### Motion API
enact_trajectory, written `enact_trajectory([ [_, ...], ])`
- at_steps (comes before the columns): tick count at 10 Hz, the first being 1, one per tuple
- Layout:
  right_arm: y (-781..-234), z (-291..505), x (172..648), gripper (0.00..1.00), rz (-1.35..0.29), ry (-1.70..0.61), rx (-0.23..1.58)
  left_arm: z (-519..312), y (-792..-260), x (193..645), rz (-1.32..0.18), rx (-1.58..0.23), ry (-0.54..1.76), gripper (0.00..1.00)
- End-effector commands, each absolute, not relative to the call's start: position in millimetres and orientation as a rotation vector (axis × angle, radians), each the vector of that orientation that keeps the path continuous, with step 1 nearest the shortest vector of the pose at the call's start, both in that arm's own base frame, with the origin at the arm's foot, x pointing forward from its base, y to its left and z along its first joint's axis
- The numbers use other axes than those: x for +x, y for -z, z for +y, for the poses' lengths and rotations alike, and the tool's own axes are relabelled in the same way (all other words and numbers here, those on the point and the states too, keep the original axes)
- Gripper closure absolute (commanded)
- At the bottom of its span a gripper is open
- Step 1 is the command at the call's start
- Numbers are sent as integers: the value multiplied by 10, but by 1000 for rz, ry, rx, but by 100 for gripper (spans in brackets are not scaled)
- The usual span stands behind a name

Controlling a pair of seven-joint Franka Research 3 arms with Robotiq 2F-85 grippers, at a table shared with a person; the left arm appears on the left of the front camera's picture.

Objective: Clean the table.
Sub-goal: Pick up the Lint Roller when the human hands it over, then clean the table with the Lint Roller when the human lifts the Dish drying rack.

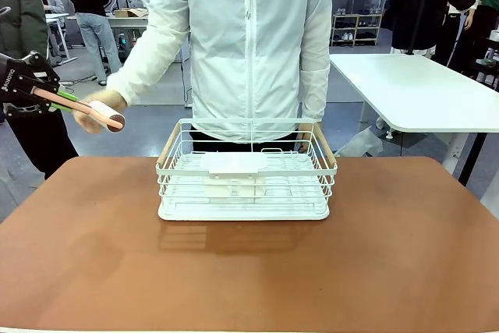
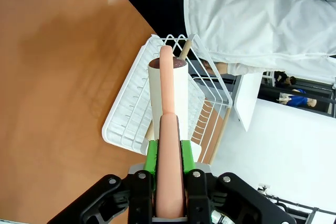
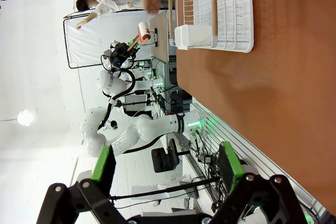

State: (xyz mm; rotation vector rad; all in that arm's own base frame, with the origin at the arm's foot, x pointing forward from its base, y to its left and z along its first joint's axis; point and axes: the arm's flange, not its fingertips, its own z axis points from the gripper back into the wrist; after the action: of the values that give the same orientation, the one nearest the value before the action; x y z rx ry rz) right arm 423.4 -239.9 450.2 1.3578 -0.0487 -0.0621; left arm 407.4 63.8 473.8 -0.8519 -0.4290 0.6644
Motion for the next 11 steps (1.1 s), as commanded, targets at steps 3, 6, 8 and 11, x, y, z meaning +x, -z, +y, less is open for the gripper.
enact_trajectory([
  [3,-4519,-2395,4222,0,-52,61,1358,632,-4748,4074,-429,-847,-668,100],
  [6,-4519,-2395,4222,0,-52,61,1358,632,-4748,4074,-429,-847,-668,100],
  [8,-4519,-2395,4222,0,-52,61,1358,632,-4748,4074,-429,-847,-668,100],
  [11,-4519,-2395,4222,0,-52,61,1358,632,-4748,4074,-429,-847,-668,100],
])
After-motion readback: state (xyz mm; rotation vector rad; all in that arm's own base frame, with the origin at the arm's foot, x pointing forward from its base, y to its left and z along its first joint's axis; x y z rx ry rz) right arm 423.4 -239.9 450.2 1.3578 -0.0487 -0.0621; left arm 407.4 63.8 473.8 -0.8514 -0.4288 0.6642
